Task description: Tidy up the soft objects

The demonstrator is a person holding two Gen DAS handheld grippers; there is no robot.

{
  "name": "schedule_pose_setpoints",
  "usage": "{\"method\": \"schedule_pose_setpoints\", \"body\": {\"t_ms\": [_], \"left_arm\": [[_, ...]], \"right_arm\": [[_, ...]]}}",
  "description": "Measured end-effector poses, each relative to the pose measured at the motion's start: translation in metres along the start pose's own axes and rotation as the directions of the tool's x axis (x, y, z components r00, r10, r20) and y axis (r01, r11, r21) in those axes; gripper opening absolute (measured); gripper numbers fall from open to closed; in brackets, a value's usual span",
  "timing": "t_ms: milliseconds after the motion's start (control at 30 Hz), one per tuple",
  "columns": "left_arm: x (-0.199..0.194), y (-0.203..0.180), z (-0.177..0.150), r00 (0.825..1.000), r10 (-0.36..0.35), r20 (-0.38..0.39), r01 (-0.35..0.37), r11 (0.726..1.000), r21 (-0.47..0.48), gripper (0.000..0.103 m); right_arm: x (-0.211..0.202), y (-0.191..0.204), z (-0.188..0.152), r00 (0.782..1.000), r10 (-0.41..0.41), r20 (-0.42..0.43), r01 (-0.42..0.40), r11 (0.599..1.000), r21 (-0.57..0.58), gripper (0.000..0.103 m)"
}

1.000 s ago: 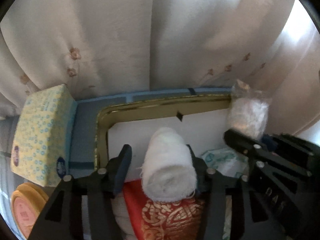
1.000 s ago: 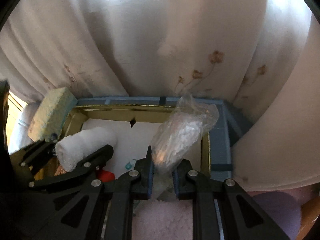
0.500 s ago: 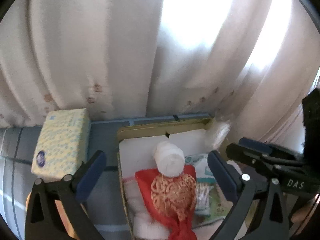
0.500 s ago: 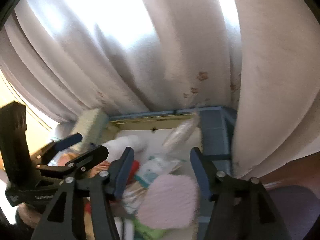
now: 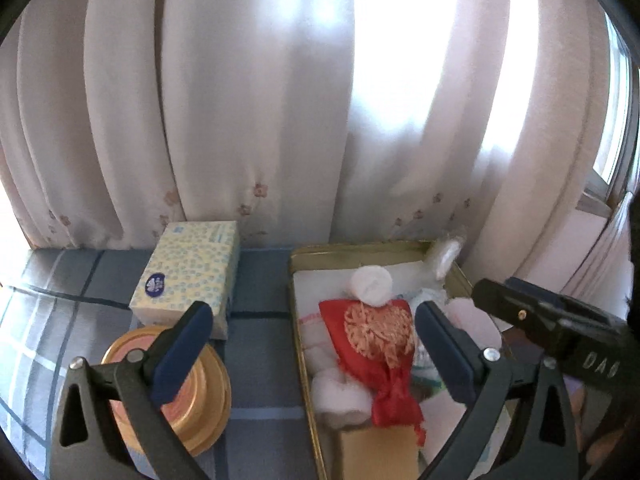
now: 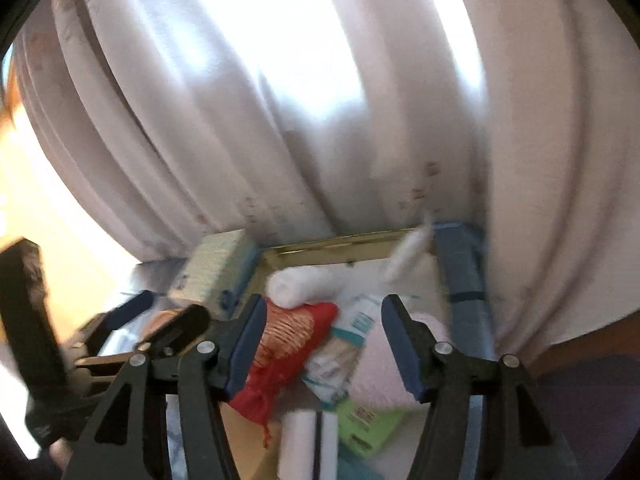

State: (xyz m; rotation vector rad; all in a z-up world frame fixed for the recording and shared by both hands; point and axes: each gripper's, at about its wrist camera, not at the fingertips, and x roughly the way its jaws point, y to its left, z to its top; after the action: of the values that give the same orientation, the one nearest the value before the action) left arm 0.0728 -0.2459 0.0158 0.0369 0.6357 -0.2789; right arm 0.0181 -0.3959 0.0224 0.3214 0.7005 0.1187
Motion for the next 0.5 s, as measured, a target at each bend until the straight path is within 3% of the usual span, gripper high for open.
{"method": "schedule_pose_setpoints", "body": {"t_ms": [100,233,500], "left_arm": [[-0.015,-0.004,-0.007,1.0,-0.002,0.026,0.002,1.0,0.014,0.102],[-0.036,-0.01,-0.018,0.996,0.035,0.079,-0.039,0.998,0.053,0.102],[-0.062,-0.012,-0.035,0.989,0.054,0.139,-0.066,0.994,0.083,0.102]], "right_arm": [[-0.021,0.008,-0.019,0.99,-0.122,0.068,0.122,0.992,-0.002,0.062],[-0.046,0.018,-0.044,0.959,-0.233,0.161,0.234,0.972,0.01,0.062],[-0.079,0.033,-0.064,0.917,-0.292,0.273,0.289,0.956,0.052,0.062]]}}
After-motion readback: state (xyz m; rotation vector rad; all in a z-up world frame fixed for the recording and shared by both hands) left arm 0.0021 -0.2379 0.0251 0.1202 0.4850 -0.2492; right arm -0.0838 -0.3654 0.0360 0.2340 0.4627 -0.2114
